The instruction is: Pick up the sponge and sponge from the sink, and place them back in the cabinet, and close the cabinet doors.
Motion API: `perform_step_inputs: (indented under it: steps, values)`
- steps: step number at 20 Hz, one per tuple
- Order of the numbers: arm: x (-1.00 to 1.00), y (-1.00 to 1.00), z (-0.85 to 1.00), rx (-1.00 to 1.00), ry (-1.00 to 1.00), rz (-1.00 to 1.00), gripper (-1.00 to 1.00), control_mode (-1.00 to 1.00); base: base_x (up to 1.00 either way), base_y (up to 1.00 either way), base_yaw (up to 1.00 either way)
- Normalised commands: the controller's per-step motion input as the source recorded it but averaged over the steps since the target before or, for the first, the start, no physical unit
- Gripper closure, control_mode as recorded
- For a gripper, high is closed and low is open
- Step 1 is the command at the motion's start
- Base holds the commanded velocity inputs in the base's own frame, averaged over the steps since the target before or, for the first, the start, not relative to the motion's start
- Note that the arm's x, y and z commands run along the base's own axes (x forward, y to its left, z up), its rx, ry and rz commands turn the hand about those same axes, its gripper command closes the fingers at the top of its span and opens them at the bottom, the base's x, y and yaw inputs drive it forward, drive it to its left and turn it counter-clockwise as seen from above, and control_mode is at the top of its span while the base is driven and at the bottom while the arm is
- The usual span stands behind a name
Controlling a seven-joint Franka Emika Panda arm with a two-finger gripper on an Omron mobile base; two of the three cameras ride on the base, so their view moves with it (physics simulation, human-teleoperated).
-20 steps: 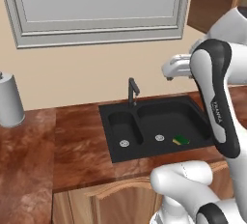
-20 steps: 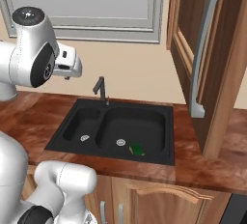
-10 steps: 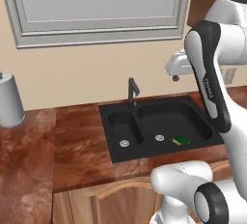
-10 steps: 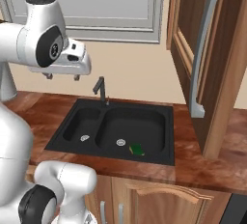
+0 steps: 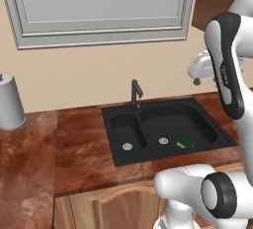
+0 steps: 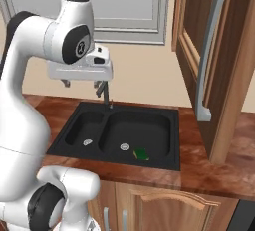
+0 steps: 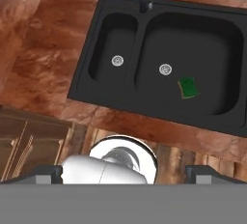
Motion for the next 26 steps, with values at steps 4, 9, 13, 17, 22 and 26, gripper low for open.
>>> perform_step_inputs:
  steps: [4,9,13,17,22,26]
  values:
    - [0.0,-0.28,-0.36,-0.06,0.0,0.09,-1.0,-1.0,0.0,0.0,0.0]
    - [0.05,-0.15,-0.39,-0.11,-0.01,0.06,-1.0,-1.0,0.0,0.0,0.0]
    - [0.2,-0.13,-0.35,-0.09,0.0,0.02,-1.0,-1.0,0.0,0.0,0.0]
    - [0.24,-0.18,-0.29,-0.02,0.0,0.03,-1.0,-1.0,0.0,0.0,0.0]
    - [0.29,-0.15,-0.28,0.0,0.0,0.05,-1.0,-1.0,0.0,0.0,0.0]
    - [0.35,-0.11,-0.25,0.0,0.0,0.06,-1.0,-1.0,0.0,0.0,0.0]
